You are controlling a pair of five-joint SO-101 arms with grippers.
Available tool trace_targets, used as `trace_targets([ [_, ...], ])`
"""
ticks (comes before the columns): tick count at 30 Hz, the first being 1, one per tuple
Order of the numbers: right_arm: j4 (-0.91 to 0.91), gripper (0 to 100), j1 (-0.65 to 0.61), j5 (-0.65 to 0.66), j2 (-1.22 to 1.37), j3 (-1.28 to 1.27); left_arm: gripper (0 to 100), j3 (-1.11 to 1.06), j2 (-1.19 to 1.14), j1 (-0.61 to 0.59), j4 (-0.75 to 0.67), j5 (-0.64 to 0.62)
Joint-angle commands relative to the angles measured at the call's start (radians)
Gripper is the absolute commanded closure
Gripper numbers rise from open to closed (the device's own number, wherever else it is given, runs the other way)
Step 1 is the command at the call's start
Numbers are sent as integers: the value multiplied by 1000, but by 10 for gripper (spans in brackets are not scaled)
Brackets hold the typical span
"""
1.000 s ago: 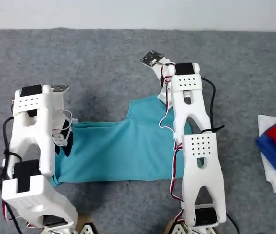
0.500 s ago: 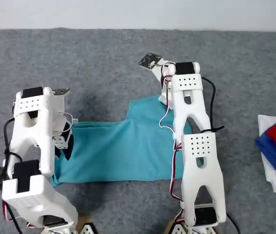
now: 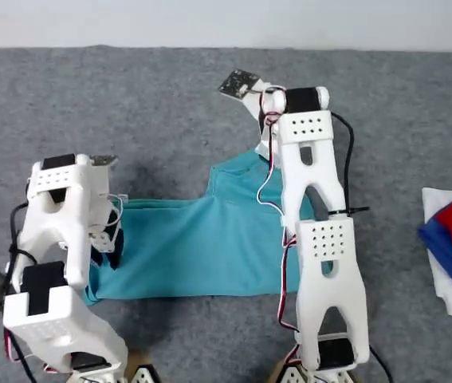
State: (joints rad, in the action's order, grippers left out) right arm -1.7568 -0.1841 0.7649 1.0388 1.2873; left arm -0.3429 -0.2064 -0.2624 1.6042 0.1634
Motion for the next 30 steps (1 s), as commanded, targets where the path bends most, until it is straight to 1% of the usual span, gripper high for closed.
trace_targets([
  [1,-44,990,1,6,-177,-130,906,-45,12,0,-51,-9],
  [3,-42,990,1,11,-257,-235,906,-53,12,0,-60,-8],
  [14,-38,989,-7,195,-707,-856,906,-48,6,5,-80,-8],
  [19,-36,989,-39,233,-869,-1126,906,-53,6,2,-78,-8],
  [24,30,986,-113,227,-1017,-1387,906,-53,12,0,-72,-8],
  [26,91,963,-133,192,-1067,-1478,906,-53,12,0,-71,-6],
  [28,153,889,-134,110,-1110,-1527,906,-53,12,0,-71,-6],
  [30,163,798,-134,37,-1142,-1540,906,-53,12,0,-71,-6],
])
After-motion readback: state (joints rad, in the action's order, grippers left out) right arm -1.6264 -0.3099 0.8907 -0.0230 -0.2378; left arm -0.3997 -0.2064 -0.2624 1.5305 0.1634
